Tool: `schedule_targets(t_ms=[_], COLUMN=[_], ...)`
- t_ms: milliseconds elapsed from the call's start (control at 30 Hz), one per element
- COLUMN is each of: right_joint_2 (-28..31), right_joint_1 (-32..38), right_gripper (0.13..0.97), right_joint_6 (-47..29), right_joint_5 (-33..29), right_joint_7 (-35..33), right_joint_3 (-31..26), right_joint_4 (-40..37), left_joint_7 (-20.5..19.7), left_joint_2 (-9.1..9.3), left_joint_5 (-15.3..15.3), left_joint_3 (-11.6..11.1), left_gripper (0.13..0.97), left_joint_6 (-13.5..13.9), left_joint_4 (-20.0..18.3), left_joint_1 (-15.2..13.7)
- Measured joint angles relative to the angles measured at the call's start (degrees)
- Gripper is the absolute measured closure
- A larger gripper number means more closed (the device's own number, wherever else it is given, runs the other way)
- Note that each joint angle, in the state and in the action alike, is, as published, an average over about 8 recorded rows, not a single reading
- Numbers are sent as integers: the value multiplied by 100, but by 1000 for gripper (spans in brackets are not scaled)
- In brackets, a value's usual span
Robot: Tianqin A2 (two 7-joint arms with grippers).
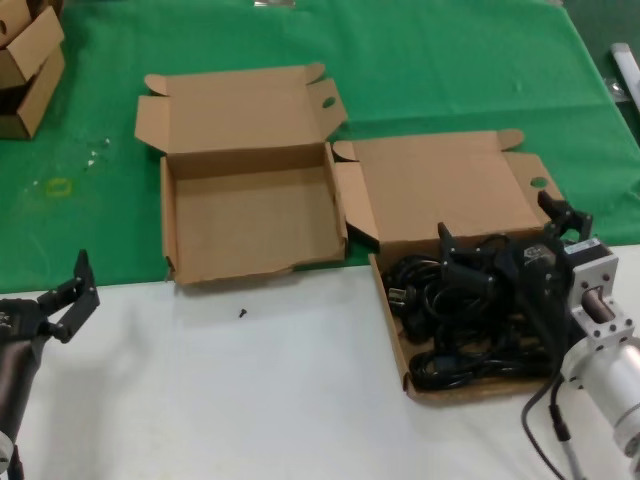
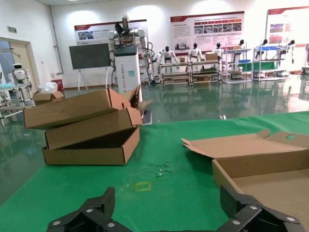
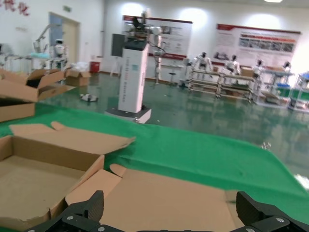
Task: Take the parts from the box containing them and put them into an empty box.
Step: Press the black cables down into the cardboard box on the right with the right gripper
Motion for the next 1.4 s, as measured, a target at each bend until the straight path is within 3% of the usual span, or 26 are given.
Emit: schedule_targets(t_ms=[167, 367, 600, 700, 867, 1133, 1400], right_joint_2=[841, 2271, 3706, 4053, 4290, 4165, 3806], right_joint_1=[111, 492, 1084, 1376, 2032, 2956, 3337], right_gripper=[129, 129, 129, 129, 129, 129, 129], right_joint_6=[313, 237, -1000, -1742, -3044, -4950, -6016], right_joint_5=[499, 1049, 799, 580, 247, -226, -557], right_joint_7=[-153, -62, 418, 401, -97, -1146, -1829], right_joint_3=[-596, -1405, -1922, -1940, -1912, -1926, -1963], right_joint_4=[227, 528, 674, 599, 274, -366, -960], left_joint_7=[0, 0, 0, 0, 0, 0, 0], left_joint_2=[0, 0, 0, 0, 0, 0, 0], left_joint_5=[0, 0, 0, 0, 0, 0, 0], left_joint_3=[0, 0, 0, 0, 0, 0, 0], left_gripper=[352, 467, 663, 663, 747, 868, 929], left_joint_6=[0, 0, 0, 0, 0, 0, 0], left_joint_4=[0, 0, 0, 0, 0, 0, 0], left_joint_1=[0, 0, 0, 0, 0, 0, 0])
